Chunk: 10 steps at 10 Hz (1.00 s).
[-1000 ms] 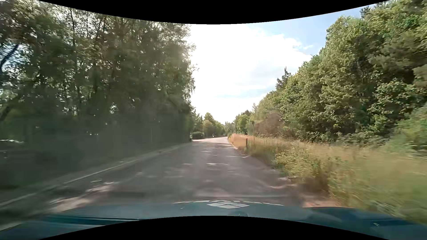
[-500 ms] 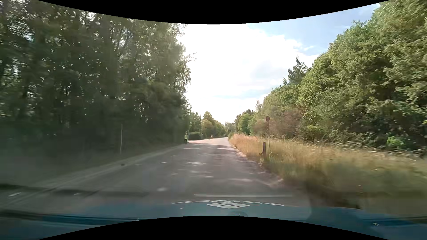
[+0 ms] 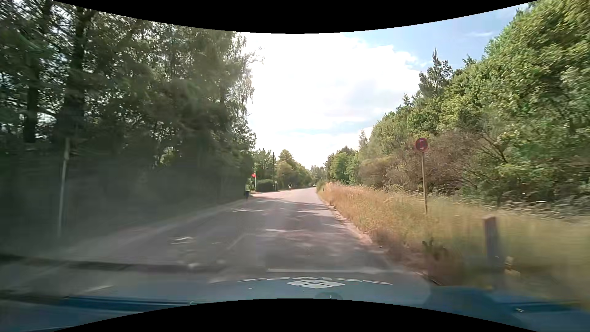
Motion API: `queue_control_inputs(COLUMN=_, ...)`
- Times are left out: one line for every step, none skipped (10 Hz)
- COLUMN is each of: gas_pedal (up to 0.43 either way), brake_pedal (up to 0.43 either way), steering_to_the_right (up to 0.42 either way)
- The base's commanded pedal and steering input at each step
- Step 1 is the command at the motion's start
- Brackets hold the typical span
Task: Follow the waypoints while adhering to traffic rules and regulations
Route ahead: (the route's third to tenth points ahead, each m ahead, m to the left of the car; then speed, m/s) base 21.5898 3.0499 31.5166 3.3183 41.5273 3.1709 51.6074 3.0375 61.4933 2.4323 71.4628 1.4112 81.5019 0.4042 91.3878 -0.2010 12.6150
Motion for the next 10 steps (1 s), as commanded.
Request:
queue_control_inputs(gas_pedal=0.177, brake_pedal=0.000, steering_to_the_right=-0.002)
queue_control_inputs(gas_pedal=0.177, brake_pedal=0.000, steering_to_the_right=-0.002)
queue_control_inputs(gas_pedal=0.177, brake_pedal=0.000, steering_to_the_right=-0.002)
queue_control_inputs(gas_pedal=0.177, brake_pedal=0.000, steering_to_the_right=-0.002)
queue_control_inputs(gas_pedal=0.177, brake_pedal=0.000, steering_to_the_right=-0.002)
queue_control_inputs(gas_pedal=0.177, brake_pedal=0.000, steering_to_the_right=-0.002)
queue_control_inputs(gas_pedal=0.169, brake_pedal=0.000, steering_to_the_right=-0.001)
queue_control_inputs(gas_pedal=0.157, brake_pedal=0.000, steering_to_the_right=-0.002)
queue_control_inputs(gas_pedal=0.150, brake_pedal=0.000, steering_to_the_right=-0.002)
queue_control_inputs(gas_pedal=0.150, brake_pedal=0.000, steering_to_the_right=-0.002)
